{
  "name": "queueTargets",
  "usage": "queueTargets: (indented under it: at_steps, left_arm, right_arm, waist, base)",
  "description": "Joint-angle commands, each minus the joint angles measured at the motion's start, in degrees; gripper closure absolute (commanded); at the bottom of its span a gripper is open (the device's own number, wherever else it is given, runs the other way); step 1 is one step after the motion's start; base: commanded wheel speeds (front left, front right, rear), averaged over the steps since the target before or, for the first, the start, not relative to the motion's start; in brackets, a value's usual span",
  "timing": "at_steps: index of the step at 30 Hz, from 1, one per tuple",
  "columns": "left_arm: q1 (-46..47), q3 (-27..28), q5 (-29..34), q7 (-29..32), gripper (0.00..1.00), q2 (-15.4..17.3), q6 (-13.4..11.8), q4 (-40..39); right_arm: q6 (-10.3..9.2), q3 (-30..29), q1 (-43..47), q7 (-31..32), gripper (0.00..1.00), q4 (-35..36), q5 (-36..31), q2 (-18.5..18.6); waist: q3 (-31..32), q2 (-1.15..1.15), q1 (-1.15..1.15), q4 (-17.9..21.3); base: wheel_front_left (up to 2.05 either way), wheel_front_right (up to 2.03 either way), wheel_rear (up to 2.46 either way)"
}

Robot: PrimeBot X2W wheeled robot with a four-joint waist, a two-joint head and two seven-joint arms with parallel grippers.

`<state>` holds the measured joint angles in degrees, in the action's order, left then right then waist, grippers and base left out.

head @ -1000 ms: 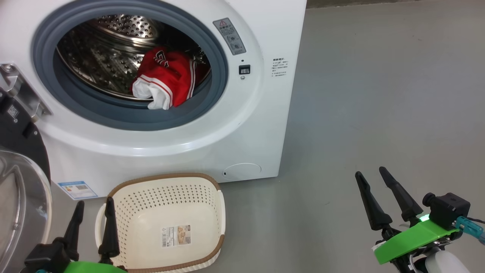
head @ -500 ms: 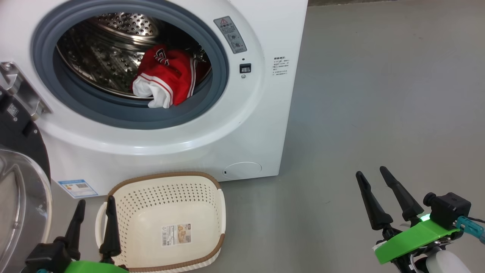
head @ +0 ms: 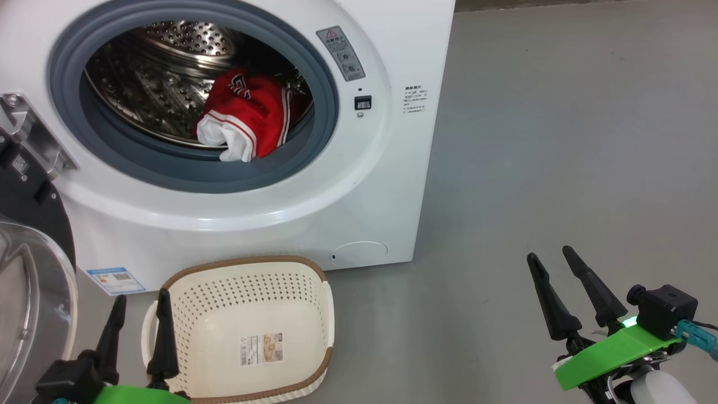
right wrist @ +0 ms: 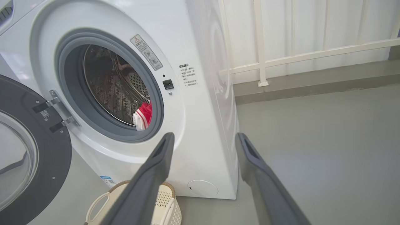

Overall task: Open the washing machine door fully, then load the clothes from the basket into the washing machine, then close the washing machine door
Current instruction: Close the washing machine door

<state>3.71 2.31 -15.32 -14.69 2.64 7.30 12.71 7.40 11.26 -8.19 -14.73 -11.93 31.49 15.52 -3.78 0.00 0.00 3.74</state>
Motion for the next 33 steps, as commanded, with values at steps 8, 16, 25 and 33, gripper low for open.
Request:
queueTargets:
  at_steps: [8,16,25,33]
  left_arm:
    - [0.78,1.49,-0.26,-0.3,0.0,0.67,0.18,-1.66]
    - [0.85,1.43,-0.57,-0.3,0.0,0.62,0.18,-1.8]
    - [0.62,1.26,-0.31,-0.3,0.0,0.81,0.18,-1.89]
    - [0.48,1.07,-0.44,-0.3,0.0,0.84,0.18,-1.3]
  right_arm:
    - [0.09,0.86,-0.26,-0.27,0.0,1.35,-0.13,0.61]
    - [0.09,0.79,-0.09,-0.27,0.0,1.31,-0.1,0.68]
    - [0.09,0.83,0.14,-0.27,0.0,1.26,-0.17,0.54]
    - [0.09,1.16,0.24,-0.27,0.0,1.0,-0.12,0.81]
  waist:
    - [0.24,0.0,0.0,-0.02]
    - [0.42,0.0,0.0,-0.12]
    - [0.67,0.0,0.0,-0.24]
    - [1.31,0.0,0.0,-0.31]
  base:
    - [-0.03,0.03,0.0]
    - [-0.81,0.73,0.08]
    - [-1.67,1.58,0.09]
    - [-0.75,0.75,0.0]
